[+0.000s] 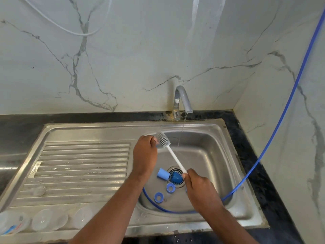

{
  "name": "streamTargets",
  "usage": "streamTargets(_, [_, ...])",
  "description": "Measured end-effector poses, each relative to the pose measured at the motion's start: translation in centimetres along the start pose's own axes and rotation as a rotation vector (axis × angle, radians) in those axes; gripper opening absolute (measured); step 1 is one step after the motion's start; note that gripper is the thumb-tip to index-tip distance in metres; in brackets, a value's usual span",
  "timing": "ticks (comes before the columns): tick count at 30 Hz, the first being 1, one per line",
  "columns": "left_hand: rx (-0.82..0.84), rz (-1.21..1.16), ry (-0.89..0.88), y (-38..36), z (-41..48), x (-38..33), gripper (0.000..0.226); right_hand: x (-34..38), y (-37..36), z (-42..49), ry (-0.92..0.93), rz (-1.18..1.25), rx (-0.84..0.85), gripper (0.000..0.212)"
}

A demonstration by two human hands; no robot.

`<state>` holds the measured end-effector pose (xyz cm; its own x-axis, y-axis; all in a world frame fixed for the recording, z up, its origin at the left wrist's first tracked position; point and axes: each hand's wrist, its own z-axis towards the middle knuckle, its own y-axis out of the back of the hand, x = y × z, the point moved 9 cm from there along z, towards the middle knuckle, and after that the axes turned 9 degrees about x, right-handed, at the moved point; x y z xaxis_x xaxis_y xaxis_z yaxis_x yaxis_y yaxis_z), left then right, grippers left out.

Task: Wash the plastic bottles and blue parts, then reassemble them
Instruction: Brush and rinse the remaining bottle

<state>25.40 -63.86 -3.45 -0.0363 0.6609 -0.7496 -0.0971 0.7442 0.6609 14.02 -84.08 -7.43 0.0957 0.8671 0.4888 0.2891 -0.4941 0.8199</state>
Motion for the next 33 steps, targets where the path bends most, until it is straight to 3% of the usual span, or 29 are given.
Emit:
streamTargets(6, [-0.066, 0.064, 0.048, 1.2, 0.0, 0.0, 0.026, 0.0, -0.4, -1.8, 0.011, -0.045, 0.023, 0.026])
streamTargets(9, [0.021, 0.097, 0.003, 0.3, -0.4, -1.1, 0.026, -0.2, 0.3, -1.3, 0.013, -0.014, -0.008, 0.027])
streamTargets(16, [-0.009, 0.004, 0.072, 0.2, -0.2, -0.6, 0.024, -0.8, 0.0, -2.8, 0.012, 0.015, 0.023, 0.019])
streamTargets(20, [0.06, 0.022, -0.082, -1.0, -1.3, -2.7, 0.026, -1.1, 1.7, -1.5, 0.004, 0.053, -0.004, 0.023])
streamTargets(22, [0.062, -0.056, -0.103, -1.3, -1.6, -3.1, 0.025, -1.2, 2.4, -1.0, 0.016, 0.04, -0.017, 0.024])
streamTargets(26, [0.014, -0.411, 0.033, -0.3, -0.7, -1.1, 0.02, -1.8, 1.9, -2.6, 0.04, -0.036, 0.025, 0.023])
streamTargets(29, [0.129, -0.61, 0.082, -1.2, -0.8, -0.3, 0.016, -3.0, 1.8, -3.0, 0.036, -0.006, 0.025, 0.026])
streamTargets(33, [0.242, -0.608, 0.079, -2.0, -1.9, 0.0, 0.025, -3.1, 3.3, -2.5, 0.062, 0.028, -0.016, 0.023])
